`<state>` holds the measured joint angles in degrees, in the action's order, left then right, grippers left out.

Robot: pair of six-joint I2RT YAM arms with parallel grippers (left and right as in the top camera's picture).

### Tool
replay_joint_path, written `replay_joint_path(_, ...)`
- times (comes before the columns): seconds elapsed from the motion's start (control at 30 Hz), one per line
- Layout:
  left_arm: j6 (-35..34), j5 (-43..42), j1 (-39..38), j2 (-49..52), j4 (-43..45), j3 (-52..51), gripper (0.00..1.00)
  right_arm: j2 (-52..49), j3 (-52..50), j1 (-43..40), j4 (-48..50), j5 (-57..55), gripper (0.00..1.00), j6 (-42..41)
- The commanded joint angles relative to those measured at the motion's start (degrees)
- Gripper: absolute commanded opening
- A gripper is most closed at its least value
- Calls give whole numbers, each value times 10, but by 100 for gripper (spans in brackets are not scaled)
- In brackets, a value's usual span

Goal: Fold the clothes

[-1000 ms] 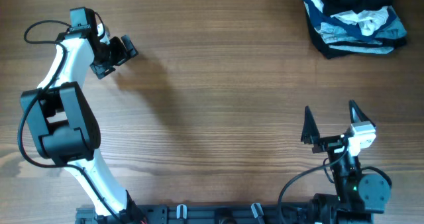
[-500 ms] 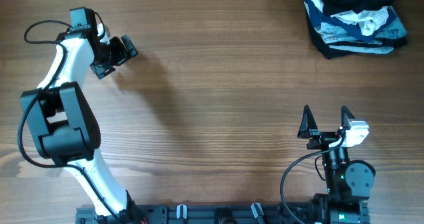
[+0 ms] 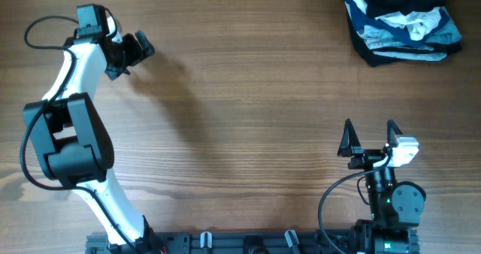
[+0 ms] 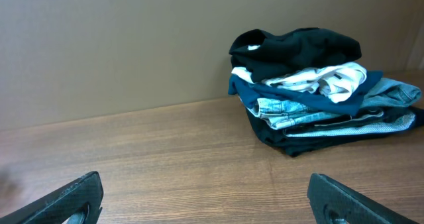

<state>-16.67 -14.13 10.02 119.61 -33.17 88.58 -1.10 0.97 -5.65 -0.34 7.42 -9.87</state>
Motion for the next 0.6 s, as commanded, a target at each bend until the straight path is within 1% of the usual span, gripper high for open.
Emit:
replay_joint_path(0.0, -3, 32, -9, -63, 30, 4, 100, 6, -4, 3, 3, -9, 100, -8)
replay_joint_path(0.03, -3, 64, -19, -92, 38, 3, 100, 6, -4, 3, 3, -9, 100, -8)
replay_joint_path(0.07, -3, 116, -36, -134, 56, -2, 100, 6, -4, 3, 3, -9, 100, -8)
replay_joint_path(0.1, -3, 207, -67, -200, 91, -26, 100, 6, -4, 3, 3, -9, 100, -8)
replay_joint_path(0.13, -3, 268, -88, -245, 123, -54, 100, 6, -4, 3, 3, -9, 100, -8)
replay_joint_path(0.2, -3, 350, -120, -320, 185, -122, 100, 6, -4, 3, 3, -9, 100, -8)
replay_joint_path(0.23, -3, 369, -132, -361, 221, -169, 100, 6, -4, 3, 3, -9, 100, -8)
replay_joint_path(0.27, -1, 359, -138, -423, 274, -248, 100, 6, -4, 3, 3, -9, 100, -8)
replay_joint_path(0.3, -1, 334, -137, -461, 309, -300, 100, 6, -4, 3, 3, -9, 100, -8)
replay_joint_path(0.4, -1, 267, -134, -563, 390, -454, 100, 6, -4, 3, 3, -9, 100, -8)
replay_joint_path(0.47, 0, 225, -134, -597, 400, -512, 100, 6, -4, 3, 3, -9, 100, -8)
replay_joint_path(0.53, 36, 144, -134, -608, 419, -568, 100, 6, -4, 3, 3, -9, 100, -8)
replay_joint_path(0.57, 44, 122, -134, -604, 422, -584, 100, 6, -4, 3, 3, -9, 100, -8)
